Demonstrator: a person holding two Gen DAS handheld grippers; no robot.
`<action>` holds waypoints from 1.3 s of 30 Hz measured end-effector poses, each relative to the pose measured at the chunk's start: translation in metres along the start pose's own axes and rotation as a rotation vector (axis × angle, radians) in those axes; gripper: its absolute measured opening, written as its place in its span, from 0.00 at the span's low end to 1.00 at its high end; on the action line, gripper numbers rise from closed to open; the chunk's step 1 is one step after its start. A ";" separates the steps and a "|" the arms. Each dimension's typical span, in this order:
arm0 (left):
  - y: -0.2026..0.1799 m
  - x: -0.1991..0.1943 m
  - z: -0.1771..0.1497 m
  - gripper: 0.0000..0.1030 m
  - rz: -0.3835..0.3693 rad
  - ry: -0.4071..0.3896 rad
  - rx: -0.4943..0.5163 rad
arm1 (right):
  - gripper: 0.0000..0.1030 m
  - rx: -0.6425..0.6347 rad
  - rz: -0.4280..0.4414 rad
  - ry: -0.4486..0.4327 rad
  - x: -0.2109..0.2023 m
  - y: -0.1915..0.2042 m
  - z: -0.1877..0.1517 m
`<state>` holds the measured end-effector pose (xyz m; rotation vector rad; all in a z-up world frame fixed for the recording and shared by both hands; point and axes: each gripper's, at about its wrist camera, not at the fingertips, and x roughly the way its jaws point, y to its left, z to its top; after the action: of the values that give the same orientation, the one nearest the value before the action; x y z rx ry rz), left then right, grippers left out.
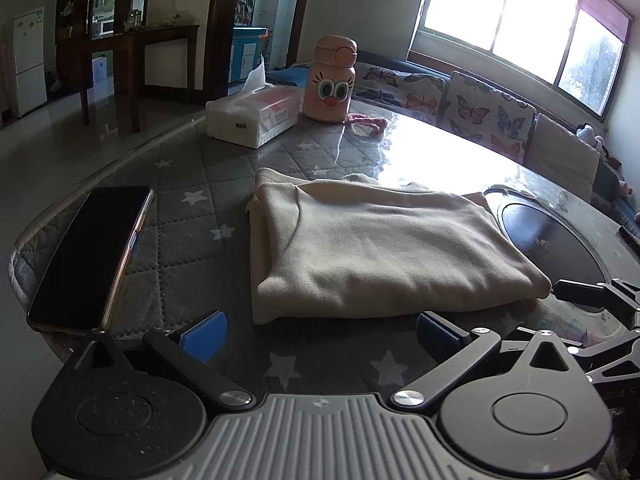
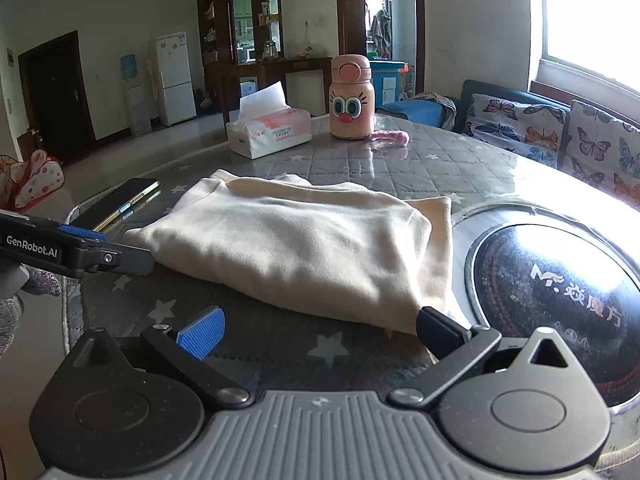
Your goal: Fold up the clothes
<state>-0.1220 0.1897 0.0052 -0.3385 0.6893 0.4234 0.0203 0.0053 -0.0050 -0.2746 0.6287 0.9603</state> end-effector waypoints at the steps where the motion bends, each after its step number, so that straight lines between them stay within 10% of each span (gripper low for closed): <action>1: -0.001 -0.001 -0.001 1.00 0.004 0.000 0.003 | 1.00 0.000 0.000 -0.002 -0.001 0.000 0.000; 39: -0.006 -0.015 -0.012 1.00 0.055 -0.010 0.034 | 1.00 0.000 0.014 0.001 -0.010 0.021 -0.011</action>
<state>-0.1356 0.1758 0.0076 -0.2862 0.6967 0.4648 -0.0052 0.0045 -0.0064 -0.2711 0.6319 0.9734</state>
